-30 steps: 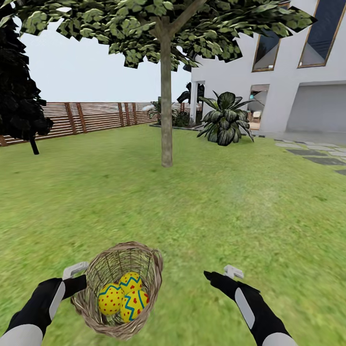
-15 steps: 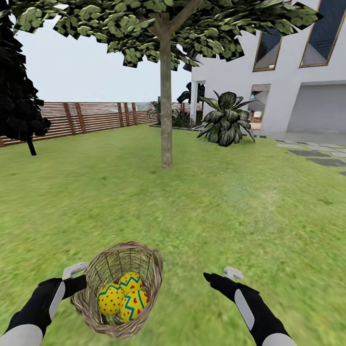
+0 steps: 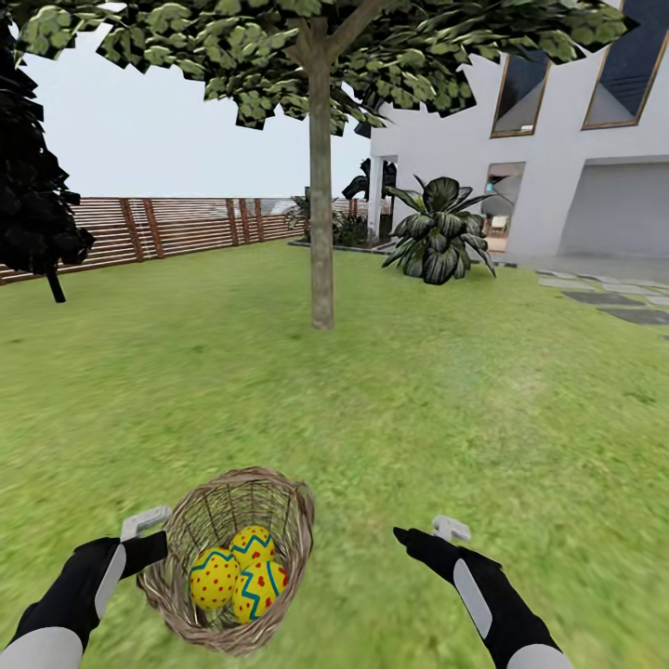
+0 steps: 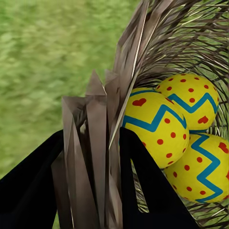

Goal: Take the three Easter eggs out of the wicker basket on the lawn in the garden, then place them on the lawn next to a single tree (choose any tree) so that all three eggs are next to the same tree and none are left in the basket.

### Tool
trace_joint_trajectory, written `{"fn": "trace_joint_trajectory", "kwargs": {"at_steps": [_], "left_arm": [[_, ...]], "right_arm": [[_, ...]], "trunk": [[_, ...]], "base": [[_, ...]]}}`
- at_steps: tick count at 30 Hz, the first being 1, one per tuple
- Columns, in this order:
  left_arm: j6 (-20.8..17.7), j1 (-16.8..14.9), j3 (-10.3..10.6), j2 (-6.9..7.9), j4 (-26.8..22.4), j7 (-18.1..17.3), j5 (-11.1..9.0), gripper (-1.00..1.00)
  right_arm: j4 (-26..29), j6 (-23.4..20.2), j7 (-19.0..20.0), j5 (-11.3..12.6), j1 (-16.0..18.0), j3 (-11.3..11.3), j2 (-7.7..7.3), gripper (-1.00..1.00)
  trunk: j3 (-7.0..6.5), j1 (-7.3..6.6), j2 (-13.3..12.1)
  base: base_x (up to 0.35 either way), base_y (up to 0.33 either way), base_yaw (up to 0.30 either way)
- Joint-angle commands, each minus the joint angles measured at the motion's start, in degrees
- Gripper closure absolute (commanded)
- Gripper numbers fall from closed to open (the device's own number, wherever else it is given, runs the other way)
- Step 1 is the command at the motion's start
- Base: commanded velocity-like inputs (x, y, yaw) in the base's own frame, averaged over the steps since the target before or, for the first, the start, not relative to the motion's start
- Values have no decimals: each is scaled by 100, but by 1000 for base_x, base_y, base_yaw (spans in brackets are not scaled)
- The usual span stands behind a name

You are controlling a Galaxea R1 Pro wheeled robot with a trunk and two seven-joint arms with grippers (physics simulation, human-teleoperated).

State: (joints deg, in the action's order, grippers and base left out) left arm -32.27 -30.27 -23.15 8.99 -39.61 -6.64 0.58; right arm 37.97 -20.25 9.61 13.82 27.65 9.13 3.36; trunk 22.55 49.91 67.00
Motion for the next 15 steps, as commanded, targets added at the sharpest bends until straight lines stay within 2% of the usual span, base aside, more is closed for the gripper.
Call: {"fn": "trace_joint_trajectory", "kwargs": {"at_steps": [1, 15], "left_arm": [[-34, -5, -22, -3, -9, -30, -32, 100], [-34, -5, -23, -3, -10, -30, -32, 100]], "right_arm": [[8, -40, 24, 24, 3, 36, 7, -100], [8, -40, 26, 24, 3, 36, 7, -100]], "trunk": [[6, 3, 4], [6, 3, 4]], "base": [[264, 0, 0], [264, 0, 0]]}}
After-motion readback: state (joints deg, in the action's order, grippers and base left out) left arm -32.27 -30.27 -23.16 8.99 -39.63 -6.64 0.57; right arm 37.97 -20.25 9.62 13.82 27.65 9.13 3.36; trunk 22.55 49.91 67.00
